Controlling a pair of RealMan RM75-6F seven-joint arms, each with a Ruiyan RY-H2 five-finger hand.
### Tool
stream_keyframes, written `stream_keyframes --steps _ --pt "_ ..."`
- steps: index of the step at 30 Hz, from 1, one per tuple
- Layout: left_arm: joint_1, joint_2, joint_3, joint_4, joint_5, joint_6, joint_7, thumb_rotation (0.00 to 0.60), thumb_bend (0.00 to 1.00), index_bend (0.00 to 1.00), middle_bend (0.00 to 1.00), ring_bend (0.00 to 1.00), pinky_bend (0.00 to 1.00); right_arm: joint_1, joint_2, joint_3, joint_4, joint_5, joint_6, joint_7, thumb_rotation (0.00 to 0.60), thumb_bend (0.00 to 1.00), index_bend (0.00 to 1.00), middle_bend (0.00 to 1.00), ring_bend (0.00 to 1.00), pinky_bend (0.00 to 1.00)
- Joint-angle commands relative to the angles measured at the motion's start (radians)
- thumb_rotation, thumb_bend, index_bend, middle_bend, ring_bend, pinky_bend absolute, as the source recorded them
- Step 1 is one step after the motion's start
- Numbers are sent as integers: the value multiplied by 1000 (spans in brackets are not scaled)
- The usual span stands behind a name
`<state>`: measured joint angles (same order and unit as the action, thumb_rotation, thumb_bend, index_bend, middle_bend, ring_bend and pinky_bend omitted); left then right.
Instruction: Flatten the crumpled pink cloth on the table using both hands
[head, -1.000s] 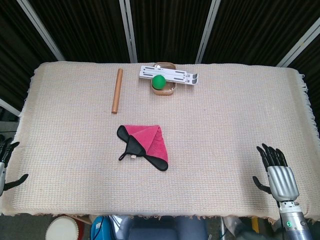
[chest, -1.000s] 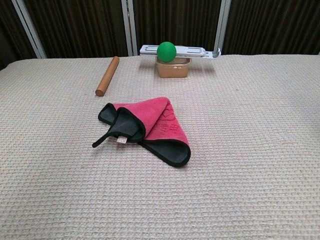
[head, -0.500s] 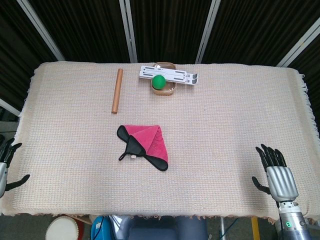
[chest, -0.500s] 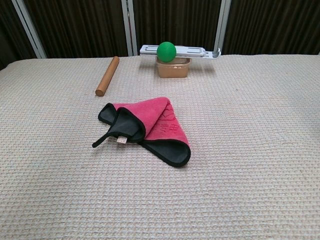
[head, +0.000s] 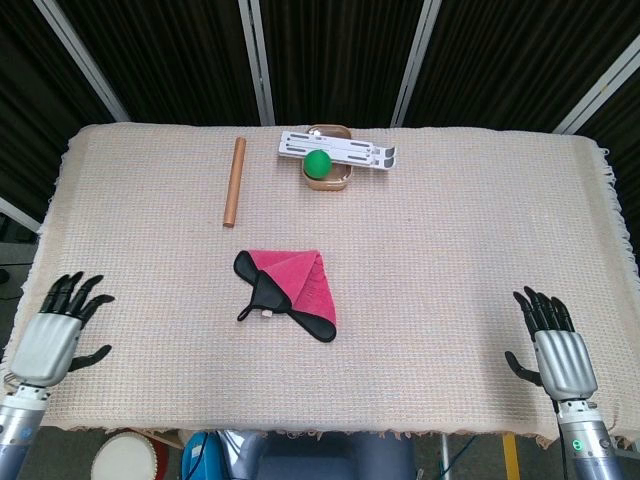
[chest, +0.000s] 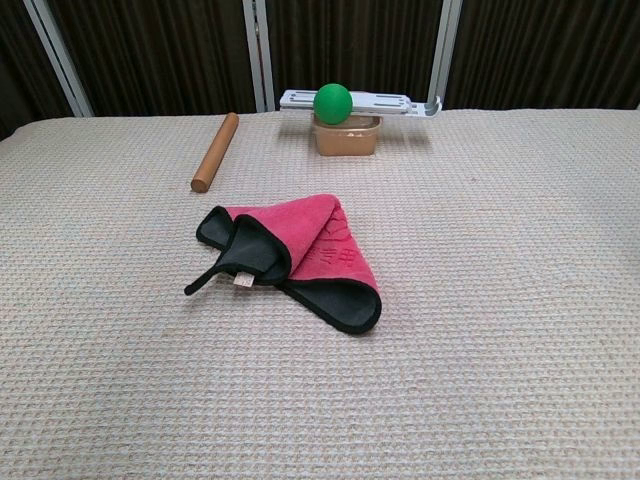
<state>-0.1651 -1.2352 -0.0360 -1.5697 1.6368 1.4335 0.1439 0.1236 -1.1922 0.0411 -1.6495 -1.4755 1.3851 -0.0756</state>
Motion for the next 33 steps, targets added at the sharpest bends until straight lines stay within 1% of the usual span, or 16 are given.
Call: stream_keyframes --steps 1,7,12,17,22,29,33 --pt "-54 -67 -8 2 23 -53 49 600 122 309 119 0 0 1 0 1 -1 0 0 2 600 299 0 0 0 0" --pt "-109 -191 -31 4 -14 -134 143 600 142 325 143 0 0 0 1 0 -2 7 -5 15 600 299 0 0 0 0" --pt "-130 -327 -51 75 -44 -140 218 600 171 320 148 0 0 2 6 1 -4 9 -12 32 600 299 0 0 0 0" --pt "-151 -430 -69 150 -78 -154 236 600 181 265 131 0 0 5 12 4 -3 15 -19 53 600 298 0 0 0 0" --pt "-176 -514 -89 211 -99 -161 236 600 183 252 128 0 0 6 18 6 -3 20 -23 73 600 299 0 0 0 0" --pt "-215 -606 -100 267 -98 -165 238 600 295 251 130 0 0 10 26 15 3 34 -32 96 600 299 0 0 0 0" --pt "-231 -639 -101 300 -92 -163 243 600 305 252 129 0 0 11 28 14 4 36 -37 102 600 299 0 0 0 0"
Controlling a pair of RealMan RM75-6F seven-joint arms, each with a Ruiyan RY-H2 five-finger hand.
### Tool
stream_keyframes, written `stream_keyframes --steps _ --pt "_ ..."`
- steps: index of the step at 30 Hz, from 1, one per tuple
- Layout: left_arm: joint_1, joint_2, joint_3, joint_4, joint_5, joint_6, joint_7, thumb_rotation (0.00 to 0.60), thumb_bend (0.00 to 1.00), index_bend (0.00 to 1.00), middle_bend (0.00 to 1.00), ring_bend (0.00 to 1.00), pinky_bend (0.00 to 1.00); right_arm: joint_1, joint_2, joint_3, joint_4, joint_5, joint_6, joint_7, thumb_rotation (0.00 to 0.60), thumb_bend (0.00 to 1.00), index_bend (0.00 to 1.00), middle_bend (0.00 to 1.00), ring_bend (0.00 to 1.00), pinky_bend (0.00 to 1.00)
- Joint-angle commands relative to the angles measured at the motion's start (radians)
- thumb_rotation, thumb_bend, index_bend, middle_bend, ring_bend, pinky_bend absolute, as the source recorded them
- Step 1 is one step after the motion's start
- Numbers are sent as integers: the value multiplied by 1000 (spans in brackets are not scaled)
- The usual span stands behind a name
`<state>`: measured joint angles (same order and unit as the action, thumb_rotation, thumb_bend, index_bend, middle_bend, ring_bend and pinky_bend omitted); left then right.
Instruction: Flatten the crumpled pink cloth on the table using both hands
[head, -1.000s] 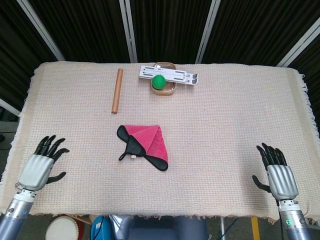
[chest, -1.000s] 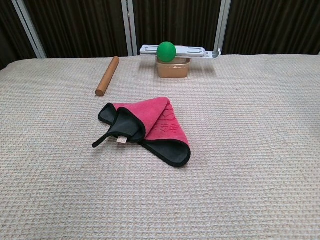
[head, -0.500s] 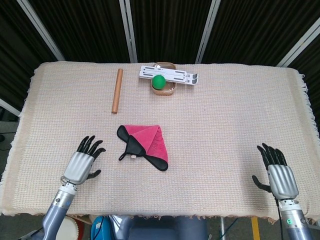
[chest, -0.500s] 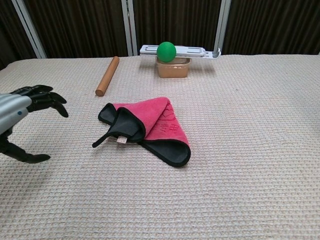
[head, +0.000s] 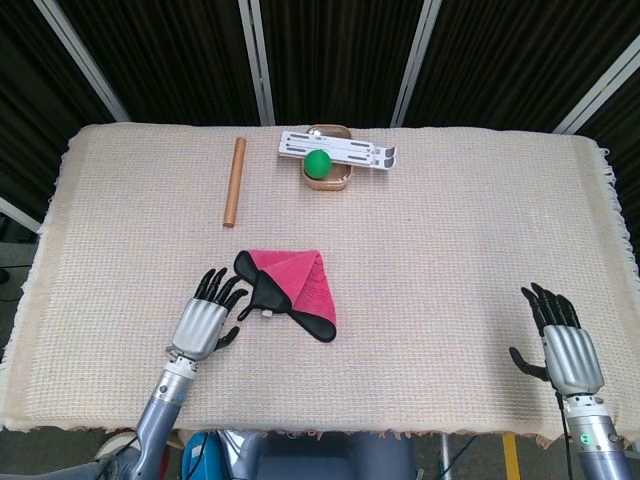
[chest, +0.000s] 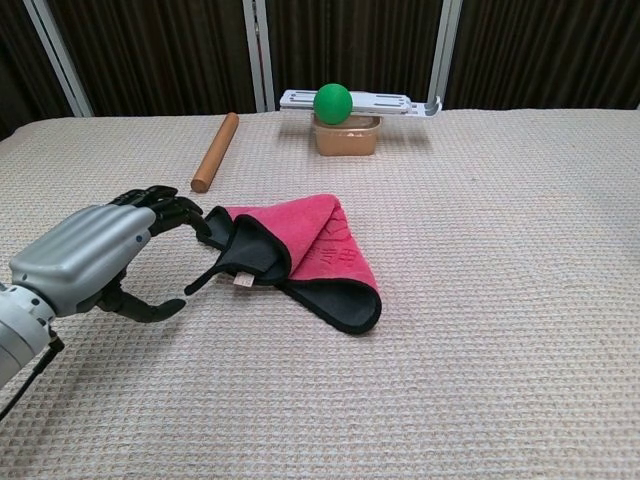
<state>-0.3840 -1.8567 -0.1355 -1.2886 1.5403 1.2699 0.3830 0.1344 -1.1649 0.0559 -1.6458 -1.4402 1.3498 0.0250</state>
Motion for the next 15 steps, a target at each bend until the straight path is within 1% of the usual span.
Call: stream_keyframes --steps 1,10,15 --pt "-16 -23 -1 27 4 0 7 600 305 252 129 0 0 1 1 -1 0 1 -3 3 600 299 0 0 0 0" --pt "-35 -57 2 82 -12 -15 21 600 305 252 128 0 0 2 3 -1 -2 5 -8 9 600 299 0 0 0 0" --pt "-40 -87 -9 122 -35 -15 10 600 305 253 128 0 0 1 7 0 -6 6 -5 14 600 299 0 0 0 0"
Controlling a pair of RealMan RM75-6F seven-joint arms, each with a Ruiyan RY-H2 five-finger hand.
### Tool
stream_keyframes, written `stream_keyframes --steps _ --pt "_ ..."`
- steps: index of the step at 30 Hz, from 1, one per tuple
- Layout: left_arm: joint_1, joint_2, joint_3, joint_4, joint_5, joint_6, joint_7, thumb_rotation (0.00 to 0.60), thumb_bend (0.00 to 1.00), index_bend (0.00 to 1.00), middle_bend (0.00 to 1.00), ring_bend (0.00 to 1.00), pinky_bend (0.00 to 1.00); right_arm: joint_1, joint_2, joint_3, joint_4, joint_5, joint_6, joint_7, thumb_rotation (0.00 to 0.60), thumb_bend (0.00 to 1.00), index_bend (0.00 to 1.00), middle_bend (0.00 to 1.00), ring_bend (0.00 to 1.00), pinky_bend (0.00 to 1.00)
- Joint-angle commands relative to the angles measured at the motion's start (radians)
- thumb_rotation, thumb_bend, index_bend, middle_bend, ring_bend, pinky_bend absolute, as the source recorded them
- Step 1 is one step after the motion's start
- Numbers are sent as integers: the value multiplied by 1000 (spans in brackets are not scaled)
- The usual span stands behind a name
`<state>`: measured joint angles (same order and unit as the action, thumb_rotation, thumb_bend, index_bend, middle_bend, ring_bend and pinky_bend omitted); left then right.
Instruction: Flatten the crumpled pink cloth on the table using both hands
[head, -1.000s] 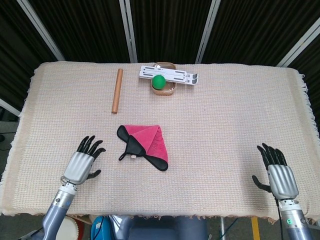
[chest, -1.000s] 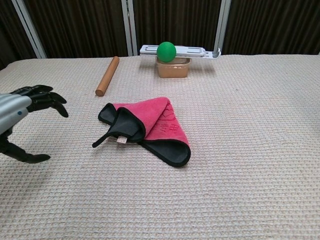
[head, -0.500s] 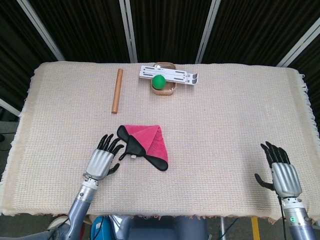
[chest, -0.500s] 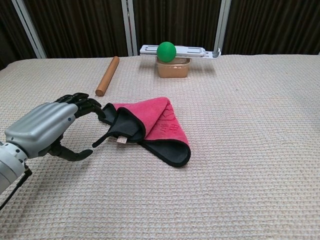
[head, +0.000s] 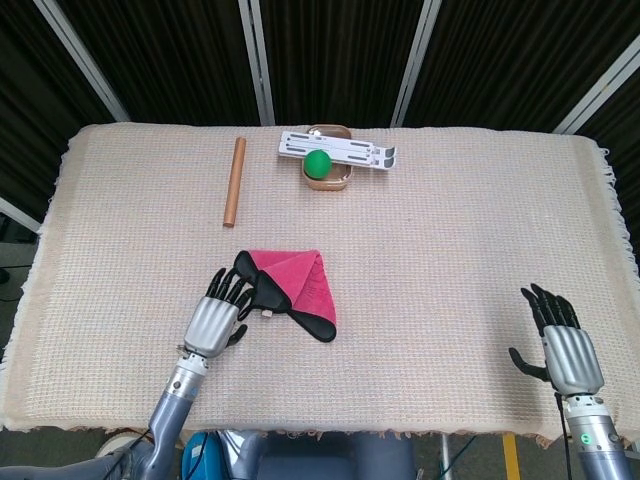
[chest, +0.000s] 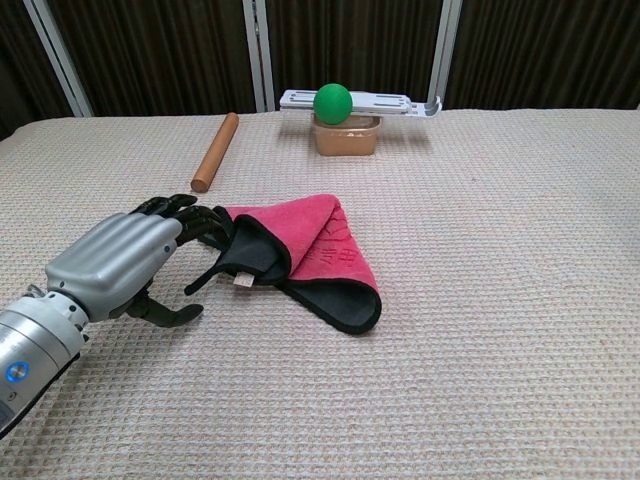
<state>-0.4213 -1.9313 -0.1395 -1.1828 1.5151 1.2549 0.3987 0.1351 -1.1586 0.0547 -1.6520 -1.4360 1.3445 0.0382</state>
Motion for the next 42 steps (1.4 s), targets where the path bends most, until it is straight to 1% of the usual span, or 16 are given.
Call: stream_keyframes --steps 1,7,12,19,22,24,27,29,31,36,39,42 --pt "-4 -17 -5 22 -12 1 -8 600 305 255 128 0 0 0 1 1 0 3 -1 2 600 299 0 0 0 0" --pt "-3 -35 -8 50 4 50 -53 600 316 267 130 0 0 1 1 0 0 5 -4 1 600 299 0 0 0 0" --pt "-5 -40 -1 76 26 83 -89 600 334 279 137 0 0 1 -1 -1 -2 5 -5 -5 600 299 0 0 0 0" --pt "-5 -40 12 96 34 96 -118 600 353 303 141 0 0 -1 -3 -2 -4 8 -3 -10 600 299 0 0 0 0" --pt "-5 -42 14 99 29 95 -125 600 353 348 144 0 0 -1 -3 -1 -4 10 -3 -10 600 299 0 0 0 0" --pt "-5 -44 16 102 28 95 -126 600 353 403 149 0 0 -1 -2 -1 -5 11 -4 -11 600 299 0 0 0 0" --pt "-7 -47 19 105 29 98 -126 600 356 514 164 0 0 -1 -2 -1 -6 12 -5 -12 600 299 0 0 0 0" --pt "-7 -51 21 105 28 98 -127 600 366 560 170 0 0 0 -2 0 -6 15 -6 -13 600 299 0 0 0 0" --pt "-7 -53 24 106 28 97 -125 600 376 583 174 0 0 0 -1 0 -6 17 -7 -12 600 299 0 0 0 0" --pt "-6 -55 27 111 23 99 -123 600 406 591 173 0 0 -1 1 0 -8 18 -7 -12 600 299 0 0 0 0" --pt "-5 -52 27 114 19 98 -120 600 409 579 168 0 0 0 1 -1 -9 17 -8 -14 600 299 0 0 0 0" --pt "-5 -49 25 117 15 98 -120 600 403 509 159 0 0 0 0 0 -9 19 -9 -16 600 299 0 0 0 0"
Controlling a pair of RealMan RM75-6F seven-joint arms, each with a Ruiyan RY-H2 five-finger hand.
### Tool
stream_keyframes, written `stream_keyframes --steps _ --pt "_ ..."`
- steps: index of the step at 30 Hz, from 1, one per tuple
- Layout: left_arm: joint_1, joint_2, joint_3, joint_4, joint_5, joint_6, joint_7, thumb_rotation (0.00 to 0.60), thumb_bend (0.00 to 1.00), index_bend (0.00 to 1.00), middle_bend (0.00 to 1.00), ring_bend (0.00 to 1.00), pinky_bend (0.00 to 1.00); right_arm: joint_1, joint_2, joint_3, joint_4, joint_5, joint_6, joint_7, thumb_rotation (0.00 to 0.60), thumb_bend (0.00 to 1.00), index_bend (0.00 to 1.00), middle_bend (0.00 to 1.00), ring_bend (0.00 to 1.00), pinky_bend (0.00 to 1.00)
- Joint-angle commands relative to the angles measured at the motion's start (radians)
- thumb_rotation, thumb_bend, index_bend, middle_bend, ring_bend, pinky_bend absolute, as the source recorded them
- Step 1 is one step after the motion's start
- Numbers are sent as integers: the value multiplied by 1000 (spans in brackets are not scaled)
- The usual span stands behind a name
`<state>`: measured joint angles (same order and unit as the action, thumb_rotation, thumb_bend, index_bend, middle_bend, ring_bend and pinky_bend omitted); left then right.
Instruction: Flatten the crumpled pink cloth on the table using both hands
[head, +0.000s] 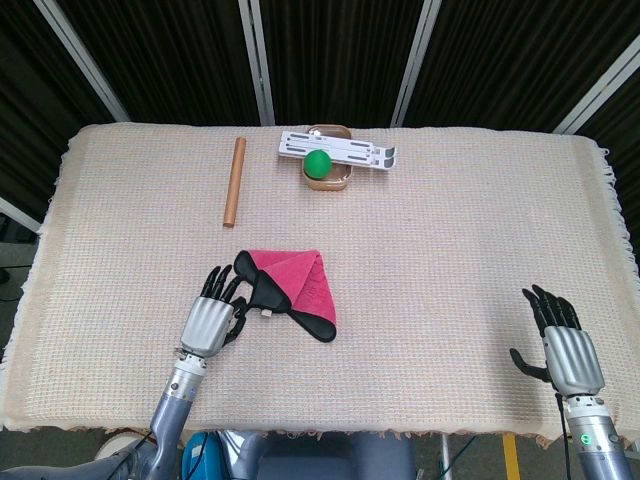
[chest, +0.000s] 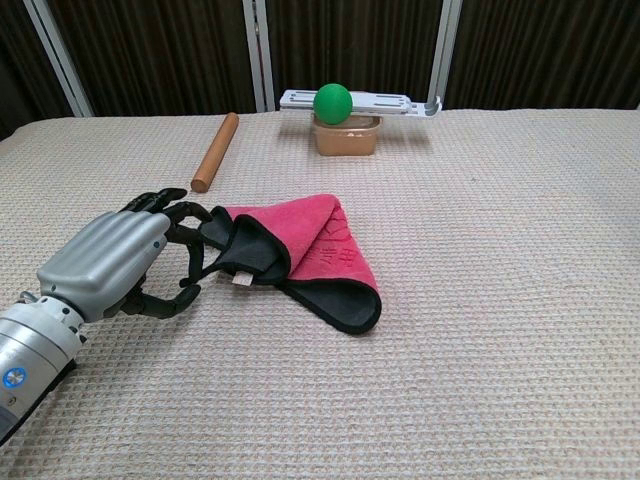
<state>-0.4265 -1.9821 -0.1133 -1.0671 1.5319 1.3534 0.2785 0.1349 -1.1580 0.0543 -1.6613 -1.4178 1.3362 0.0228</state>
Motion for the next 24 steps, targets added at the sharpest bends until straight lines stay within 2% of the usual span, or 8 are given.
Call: stream_keyframes --steps 1,5,9,12,17,24 --pt "0 2 -1 2 -3 -1 -1 600 398 473 156 0 0 0 -1 0 0 1 -1 0 600 298 0 0 0 0" --pt "-1 5 0 3 -6 -1 -3 600 373 394 144 0 0 0 -1 -1 -1 1 -1 -3 600 299 0 0 0 0" --pt "-1 6 0 7 -7 1 -2 600 361 371 136 0 0 -1 -1 -1 -2 1 1 -6 600 298 0 0 0 0" --pt "-1 6 1 8 -10 1 -3 600 361 405 135 0 0 -1 -1 0 -2 3 0 -7 600 299 0 0 0 0" --pt "0 4 4 11 -11 3 -2 600 383 523 139 0 0 -1 -1 0 -3 4 1 -8 600 298 0 0 0 0" --pt "0 1 3 21 -15 6 5 600 450 551 143 0 0 -2 1 1 -4 7 1 -5 600 298 0 0 0 0"
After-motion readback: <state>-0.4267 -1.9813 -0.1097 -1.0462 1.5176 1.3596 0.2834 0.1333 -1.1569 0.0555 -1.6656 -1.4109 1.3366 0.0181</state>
